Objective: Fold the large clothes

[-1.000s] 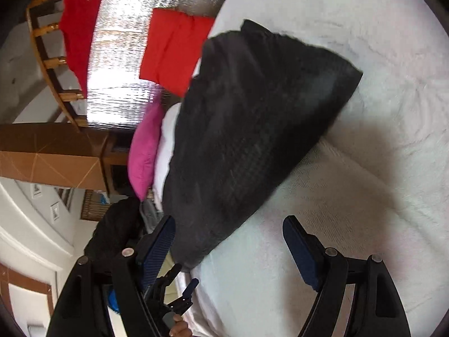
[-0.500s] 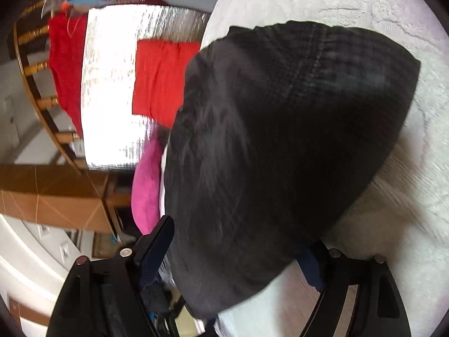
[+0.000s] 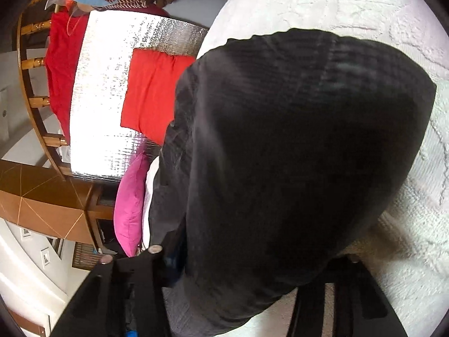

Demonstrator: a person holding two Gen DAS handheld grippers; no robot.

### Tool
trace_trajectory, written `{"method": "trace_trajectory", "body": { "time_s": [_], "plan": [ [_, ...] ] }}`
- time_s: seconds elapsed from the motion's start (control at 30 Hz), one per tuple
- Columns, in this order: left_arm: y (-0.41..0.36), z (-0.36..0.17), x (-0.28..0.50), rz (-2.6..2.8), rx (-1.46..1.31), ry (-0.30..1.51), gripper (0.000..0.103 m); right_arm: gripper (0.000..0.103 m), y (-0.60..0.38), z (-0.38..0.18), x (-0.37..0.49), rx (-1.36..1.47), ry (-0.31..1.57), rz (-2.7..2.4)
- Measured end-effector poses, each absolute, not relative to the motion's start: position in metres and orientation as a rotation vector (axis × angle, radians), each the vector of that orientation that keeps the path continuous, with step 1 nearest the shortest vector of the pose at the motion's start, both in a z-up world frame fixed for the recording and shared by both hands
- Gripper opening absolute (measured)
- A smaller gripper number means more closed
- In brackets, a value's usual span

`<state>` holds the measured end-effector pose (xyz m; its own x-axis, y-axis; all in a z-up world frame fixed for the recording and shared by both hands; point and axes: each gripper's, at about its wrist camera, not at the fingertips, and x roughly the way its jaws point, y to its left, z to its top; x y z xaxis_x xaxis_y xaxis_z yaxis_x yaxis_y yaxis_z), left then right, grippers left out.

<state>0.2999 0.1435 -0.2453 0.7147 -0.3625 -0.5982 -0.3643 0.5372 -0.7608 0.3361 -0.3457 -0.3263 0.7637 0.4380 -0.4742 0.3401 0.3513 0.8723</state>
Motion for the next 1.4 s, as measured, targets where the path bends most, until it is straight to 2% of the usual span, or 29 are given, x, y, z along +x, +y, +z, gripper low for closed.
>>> {"method": "trace_trajectory", "body": {
  "time_s": [0.2,0.43,0.77,0.83,0.9,0.97,1.0,1.1,1.23,1.37,1.4],
  "plan": [
    [0.143,-0.231,0.288,0.008,-0.953,0.803,0.032,0.038,-0.346,-0.317,0.329,1.173,0.742,0.087],
    [0.142,-0.222,0.248,0.025,-0.871,0.839,0.030,0.036,-0.347,-0.300,0.302,1.087,0.753,0.124],
    [0.125,-0.212,0.164,0.066,-0.634,0.871,0.031,0.036,-0.350,-0.307,0.206,1.058,0.813,0.176],
    [0.120,-0.213,0.149,0.064,-0.566,0.887,0.034,0.036,-0.351,-0.309,0.187,1.045,0.825,0.179],
    [0.118,-0.214,0.143,0.067,-0.530,0.923,0.045,0.039,-0.350,-0.310,0.180,1.037,0.853,0.186],
    [0.119,-0.210,0.142,0.049,-0.518,0.982,0.056,0.056,-0.352,-0.310,0.178,1.053,0.893,0.185],
    [0.121,-0.207,0.138,0.039,-0.496,1.021,0.063,0.069,-0.351,-0.308,0.178,1.061,0.946,0.181],
    [0.126,-0.194,0.119,-0.041,-0.427,1.139,0.065,0.070,-0.352,-0.295,0.169,1.014,1.009,0.244],
    [0.130,-0.155,0.113,-0.073,-0.314,1.088,0.065,0.070,-0.353,-0.251,0.152,0.783,1.059,0.378],
    [0.123,-0.110,0.150,0.008,-0.147,0.938,0.083,0.070,-0.355,-0.194,0.164,0.642,0.937,0.461],
    [0.118,-0.105,0.167,0.024,-0.100,0.921,0.085,0.070,-0.353,-0.184,0.175,0.616,0.910,0.460]
  ]
}}
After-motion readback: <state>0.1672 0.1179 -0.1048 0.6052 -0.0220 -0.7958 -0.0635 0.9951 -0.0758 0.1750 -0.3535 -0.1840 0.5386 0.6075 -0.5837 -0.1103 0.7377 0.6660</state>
